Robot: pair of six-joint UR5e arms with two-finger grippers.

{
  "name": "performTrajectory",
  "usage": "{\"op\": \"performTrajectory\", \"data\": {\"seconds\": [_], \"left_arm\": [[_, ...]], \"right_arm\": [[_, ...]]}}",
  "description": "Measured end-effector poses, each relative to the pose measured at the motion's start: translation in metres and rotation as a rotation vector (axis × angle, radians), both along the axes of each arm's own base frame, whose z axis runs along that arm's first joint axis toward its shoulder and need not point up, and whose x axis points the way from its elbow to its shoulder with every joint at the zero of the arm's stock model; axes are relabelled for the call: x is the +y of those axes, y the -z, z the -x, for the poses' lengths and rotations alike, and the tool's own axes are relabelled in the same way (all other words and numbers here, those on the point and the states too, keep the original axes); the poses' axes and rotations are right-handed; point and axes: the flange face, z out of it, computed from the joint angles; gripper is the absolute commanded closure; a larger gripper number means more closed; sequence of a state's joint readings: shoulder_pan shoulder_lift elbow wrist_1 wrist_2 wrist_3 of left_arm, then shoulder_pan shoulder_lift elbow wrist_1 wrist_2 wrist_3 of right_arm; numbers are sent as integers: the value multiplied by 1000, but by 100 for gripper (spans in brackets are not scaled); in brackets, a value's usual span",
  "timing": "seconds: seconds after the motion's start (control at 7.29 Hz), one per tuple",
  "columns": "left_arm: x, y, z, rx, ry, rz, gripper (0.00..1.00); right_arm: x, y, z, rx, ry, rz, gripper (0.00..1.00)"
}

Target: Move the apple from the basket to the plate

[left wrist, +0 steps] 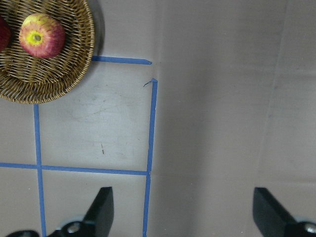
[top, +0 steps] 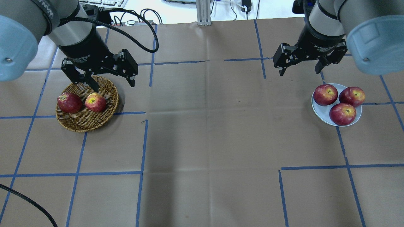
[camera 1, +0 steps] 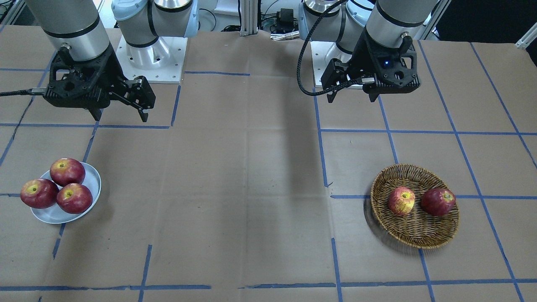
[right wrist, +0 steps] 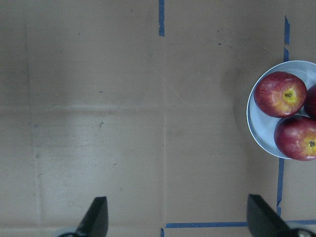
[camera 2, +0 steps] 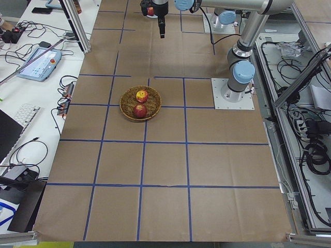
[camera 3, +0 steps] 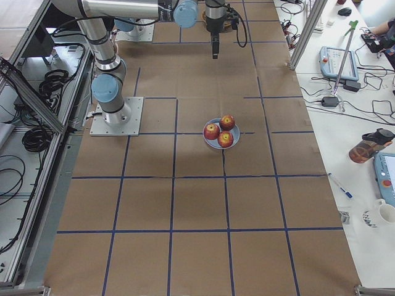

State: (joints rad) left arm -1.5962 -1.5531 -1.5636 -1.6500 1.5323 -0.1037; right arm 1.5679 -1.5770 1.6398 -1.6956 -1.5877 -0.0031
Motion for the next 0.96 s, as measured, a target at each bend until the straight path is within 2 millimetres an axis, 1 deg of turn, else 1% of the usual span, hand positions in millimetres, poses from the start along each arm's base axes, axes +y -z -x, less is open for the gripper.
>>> {"op": "performTrajectory", "data": {"seconds": [0.27,0.69,0.96], "left_arm": [[0,1,-2,1,5,-3,1],[-8,-4,-8,3,49,13,1],[-12,1,-10,4,80,9,1]], "right_arm": [[0,0,1,0,1,-1,0],[0,0,1,1,2,-1,0],[0,1,1,1,2,-2,0]]}}
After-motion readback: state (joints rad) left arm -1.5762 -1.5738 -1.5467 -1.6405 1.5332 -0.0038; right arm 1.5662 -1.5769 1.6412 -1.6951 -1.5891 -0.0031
